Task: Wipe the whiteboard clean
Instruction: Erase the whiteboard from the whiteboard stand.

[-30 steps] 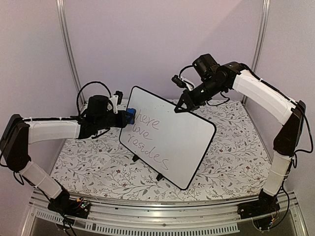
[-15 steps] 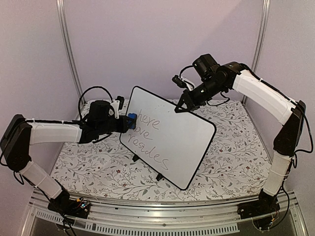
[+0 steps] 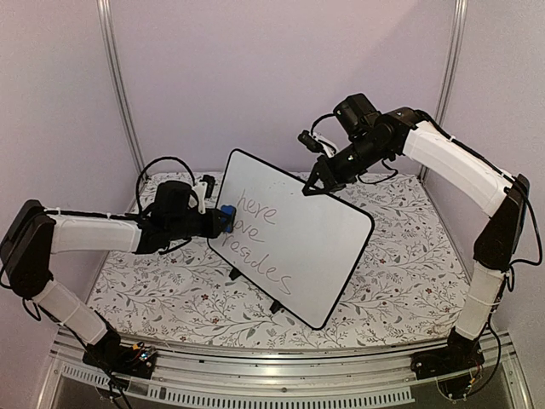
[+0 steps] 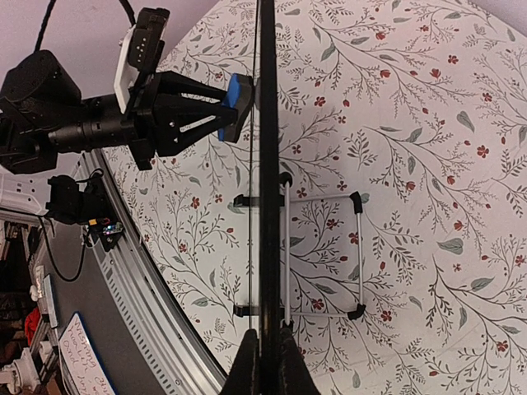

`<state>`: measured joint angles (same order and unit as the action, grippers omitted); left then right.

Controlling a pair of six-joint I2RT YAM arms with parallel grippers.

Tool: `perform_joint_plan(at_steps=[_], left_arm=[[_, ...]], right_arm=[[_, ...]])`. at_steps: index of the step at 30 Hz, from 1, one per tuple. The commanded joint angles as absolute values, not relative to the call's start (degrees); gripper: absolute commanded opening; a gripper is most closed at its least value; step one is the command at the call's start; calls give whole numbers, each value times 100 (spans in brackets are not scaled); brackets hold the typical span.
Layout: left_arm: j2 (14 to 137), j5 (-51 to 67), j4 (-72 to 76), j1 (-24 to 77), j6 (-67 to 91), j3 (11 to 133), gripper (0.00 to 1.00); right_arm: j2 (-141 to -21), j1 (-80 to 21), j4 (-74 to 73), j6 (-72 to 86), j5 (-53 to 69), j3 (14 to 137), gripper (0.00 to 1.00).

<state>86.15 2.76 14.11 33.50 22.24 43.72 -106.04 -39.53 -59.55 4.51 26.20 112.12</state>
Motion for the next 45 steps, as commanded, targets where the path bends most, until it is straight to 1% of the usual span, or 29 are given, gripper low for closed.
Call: perform_joint_plan(at_steps=[1, 7, 11, 23, 29, 41, 45], left_arm=[[8701, 179, 1193, 3419, 1988, 4847, 0], [8955, 210, 1026, 3396, 1812, 5395, 0], [8977, 281, 1018, 3406, 1830, 5463, 0], [8697, 378, 1372, 3497, 2193, 4495, 0], [8704, 352, 1441, 3531, 2219, 4370, 0], [8984, 330, 1213, 3525, 1947, 5239, 0], [9018, 331, 1182, 3527, 1915, 5360, 0]], right_arm=[[-10397, -4170, -6020, 149, 2979, 11153, 0], [-10391, -4175, -6019, 149, 2979, 11140, 0], [-10390, -4172, -6014, 149, 2953, 11136, 0], [-10382, -4169, -6018, 149, 2953, 11136, 0], [-10375, -4184, -6034, 155, 2936, 11136, 0], [-10398, -4181, -6030, 150, 2927, 11136, 0], [-10391, -4184, -6031, 149, 2925, 11127, 0]])
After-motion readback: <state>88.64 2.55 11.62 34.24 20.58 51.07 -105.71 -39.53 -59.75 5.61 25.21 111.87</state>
